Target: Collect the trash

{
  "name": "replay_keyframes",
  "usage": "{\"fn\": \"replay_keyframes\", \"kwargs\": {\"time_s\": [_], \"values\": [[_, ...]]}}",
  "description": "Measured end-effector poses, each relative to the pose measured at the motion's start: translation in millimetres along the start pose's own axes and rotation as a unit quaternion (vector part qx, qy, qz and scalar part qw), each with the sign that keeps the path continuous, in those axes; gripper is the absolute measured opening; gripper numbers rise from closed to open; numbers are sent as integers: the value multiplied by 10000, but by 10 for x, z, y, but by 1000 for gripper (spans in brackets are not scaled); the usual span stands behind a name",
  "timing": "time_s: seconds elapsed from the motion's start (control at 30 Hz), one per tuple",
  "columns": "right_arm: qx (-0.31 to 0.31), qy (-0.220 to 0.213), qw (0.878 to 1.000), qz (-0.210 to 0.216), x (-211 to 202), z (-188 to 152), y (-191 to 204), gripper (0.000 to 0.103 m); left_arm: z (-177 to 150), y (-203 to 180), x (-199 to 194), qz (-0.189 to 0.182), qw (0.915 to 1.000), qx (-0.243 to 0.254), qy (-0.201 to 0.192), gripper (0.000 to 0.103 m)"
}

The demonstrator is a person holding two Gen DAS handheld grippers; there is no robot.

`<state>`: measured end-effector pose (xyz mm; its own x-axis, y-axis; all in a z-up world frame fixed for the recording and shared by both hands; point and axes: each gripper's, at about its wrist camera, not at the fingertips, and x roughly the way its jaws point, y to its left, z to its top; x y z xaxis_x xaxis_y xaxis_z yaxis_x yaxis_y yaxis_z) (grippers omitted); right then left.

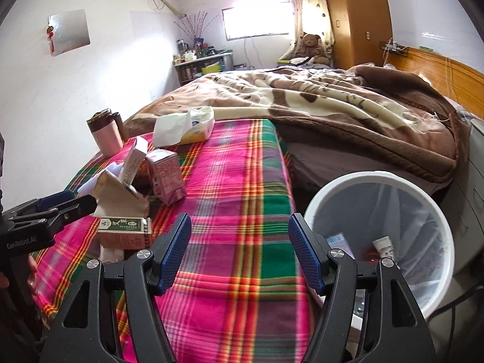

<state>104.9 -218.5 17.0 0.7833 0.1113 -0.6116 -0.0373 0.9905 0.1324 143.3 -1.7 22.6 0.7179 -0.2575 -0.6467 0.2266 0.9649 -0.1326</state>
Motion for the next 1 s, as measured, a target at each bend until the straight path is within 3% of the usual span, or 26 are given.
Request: {"fn": "replay_keyframes", "kwargs": {"time_s": [0.57, 0.87, 1.0], "values": [[-667, 294, 9957, 563, 619, 268, 466, 68, -403, 274, 220, 5, 9970, -447, 639, 88], [-589, 487, 9927, 934, 888, 371, 539, 68, -435, 250, 469, 38, 9939, -490, 992, 88], [-714, 572, 9907, 1007, 961, 387, 611, 68, -426, 250, 522, 99, 9942, -463, 963, 88]]}}
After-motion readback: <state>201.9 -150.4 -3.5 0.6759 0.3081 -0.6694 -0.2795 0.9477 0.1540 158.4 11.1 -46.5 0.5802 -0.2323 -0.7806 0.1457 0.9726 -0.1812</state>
